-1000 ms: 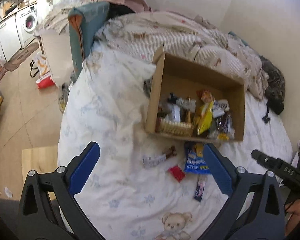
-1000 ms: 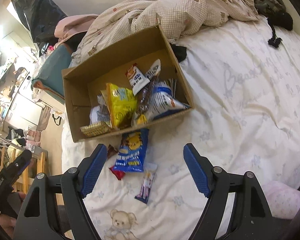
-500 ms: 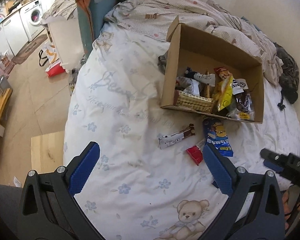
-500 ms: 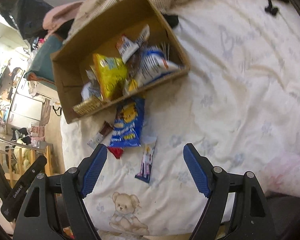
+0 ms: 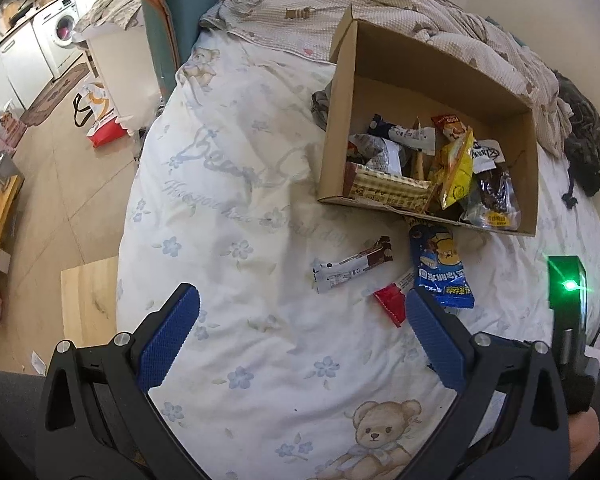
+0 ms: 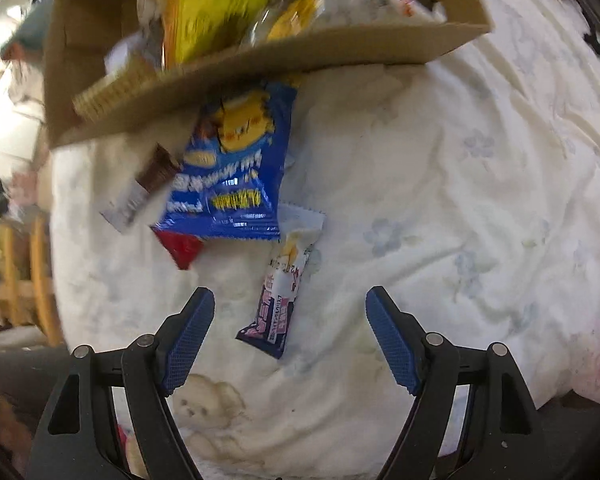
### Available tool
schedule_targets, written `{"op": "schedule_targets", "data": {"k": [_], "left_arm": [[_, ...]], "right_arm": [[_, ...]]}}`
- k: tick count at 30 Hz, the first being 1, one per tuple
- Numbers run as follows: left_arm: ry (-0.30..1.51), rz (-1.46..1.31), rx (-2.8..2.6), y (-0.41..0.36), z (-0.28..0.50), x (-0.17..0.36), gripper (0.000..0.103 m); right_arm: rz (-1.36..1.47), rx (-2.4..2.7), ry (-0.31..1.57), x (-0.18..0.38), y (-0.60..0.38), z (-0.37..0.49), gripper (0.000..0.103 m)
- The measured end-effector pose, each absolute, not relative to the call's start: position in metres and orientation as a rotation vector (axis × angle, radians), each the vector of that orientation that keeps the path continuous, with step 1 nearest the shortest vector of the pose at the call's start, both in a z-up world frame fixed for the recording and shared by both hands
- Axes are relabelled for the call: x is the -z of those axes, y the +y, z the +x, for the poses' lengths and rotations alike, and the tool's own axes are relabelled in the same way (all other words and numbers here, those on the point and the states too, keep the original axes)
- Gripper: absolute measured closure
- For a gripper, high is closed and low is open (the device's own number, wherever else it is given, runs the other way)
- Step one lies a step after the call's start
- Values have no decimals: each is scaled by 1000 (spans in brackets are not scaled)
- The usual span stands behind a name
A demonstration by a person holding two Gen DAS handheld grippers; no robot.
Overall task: Organize snacks
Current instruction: 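Withdraw both tools from the box toward the remaining snacks, then grasp the white-pink bar with right tool while left tool approaches the brown chocolate bar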
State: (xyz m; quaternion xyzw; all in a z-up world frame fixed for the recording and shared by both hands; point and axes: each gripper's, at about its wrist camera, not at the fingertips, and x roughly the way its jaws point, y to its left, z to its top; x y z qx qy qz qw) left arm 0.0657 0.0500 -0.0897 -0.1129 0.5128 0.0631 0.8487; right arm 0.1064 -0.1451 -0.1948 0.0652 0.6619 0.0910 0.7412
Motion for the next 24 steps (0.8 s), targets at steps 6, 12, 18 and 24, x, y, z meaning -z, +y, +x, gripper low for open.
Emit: {"op": "schedule_targets", "data": {"k": [6, 12, 18, 24], "left_arm": [[1096, -229, -135, 48, 68, 95, 1], [1104, -211, -137, 46, 70, 98, 1], [1128, -174, -113, 40, 72, 104, 1], [1204, -227, -118, 41, 82, 123, 1]], "right_arm": [[53, -154, 1464, 208, -138, 108, 41], [15, -138, 1465, 208, -145, 100, 77], [139, -194, 1456, 195, -175, 87, 85], [305, -231, 1410, 171, -211, 69, 85]]}}
